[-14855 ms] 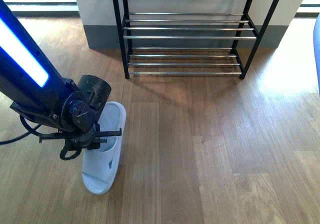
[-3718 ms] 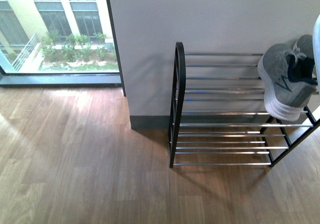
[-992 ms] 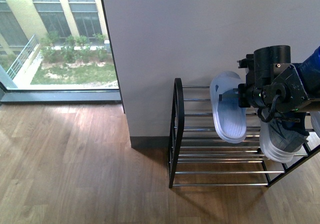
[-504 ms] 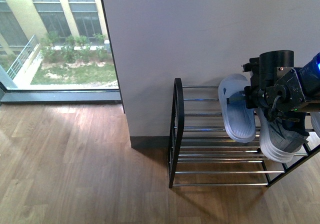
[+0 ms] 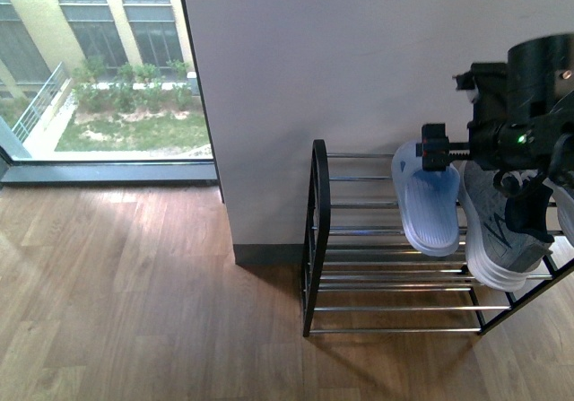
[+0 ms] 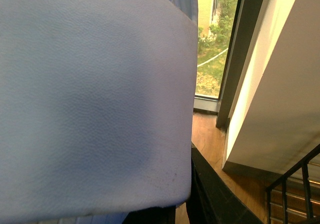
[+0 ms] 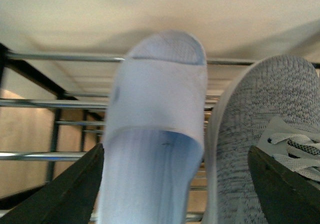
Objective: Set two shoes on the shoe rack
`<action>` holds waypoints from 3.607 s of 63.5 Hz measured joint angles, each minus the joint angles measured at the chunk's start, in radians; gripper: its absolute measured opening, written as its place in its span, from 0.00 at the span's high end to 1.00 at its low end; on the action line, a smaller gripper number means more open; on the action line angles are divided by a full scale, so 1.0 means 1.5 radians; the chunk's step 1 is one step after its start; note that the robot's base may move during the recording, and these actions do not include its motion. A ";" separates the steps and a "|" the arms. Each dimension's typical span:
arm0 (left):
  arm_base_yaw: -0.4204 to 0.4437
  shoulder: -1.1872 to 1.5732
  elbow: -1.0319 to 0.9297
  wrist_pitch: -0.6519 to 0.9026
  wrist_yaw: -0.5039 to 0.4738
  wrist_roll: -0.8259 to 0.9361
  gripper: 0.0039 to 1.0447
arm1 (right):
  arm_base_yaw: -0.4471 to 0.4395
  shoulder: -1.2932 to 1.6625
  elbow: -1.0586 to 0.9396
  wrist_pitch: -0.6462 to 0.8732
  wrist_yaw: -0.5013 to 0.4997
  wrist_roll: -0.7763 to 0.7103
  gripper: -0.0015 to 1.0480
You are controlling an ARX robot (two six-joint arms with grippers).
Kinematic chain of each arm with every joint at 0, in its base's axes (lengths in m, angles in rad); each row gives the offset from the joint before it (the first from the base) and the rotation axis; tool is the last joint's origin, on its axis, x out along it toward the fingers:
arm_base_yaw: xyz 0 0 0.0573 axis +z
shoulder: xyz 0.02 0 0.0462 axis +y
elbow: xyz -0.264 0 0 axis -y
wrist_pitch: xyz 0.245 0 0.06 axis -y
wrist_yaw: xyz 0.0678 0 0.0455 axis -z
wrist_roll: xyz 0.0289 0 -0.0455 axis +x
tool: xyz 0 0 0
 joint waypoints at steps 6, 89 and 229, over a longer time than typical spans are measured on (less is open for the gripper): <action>0.000 0.000 0.000 0.000 0.000 0.000 0.98 | 0.008 -0.081 -0.061 0.010 -0.036 0.021 0.09; 0.000 0.000 0.000 0.000 0.000 0.000 0.98 | -0.040 -0.764 -0.728 0.395 -0.122 -0.003 0.93; 0.000 0.000 0.000 0.000 0.001 0.000 0.98 | 0.042 -1.588 -0.812 -0.323 -0.041 -0.006 0.98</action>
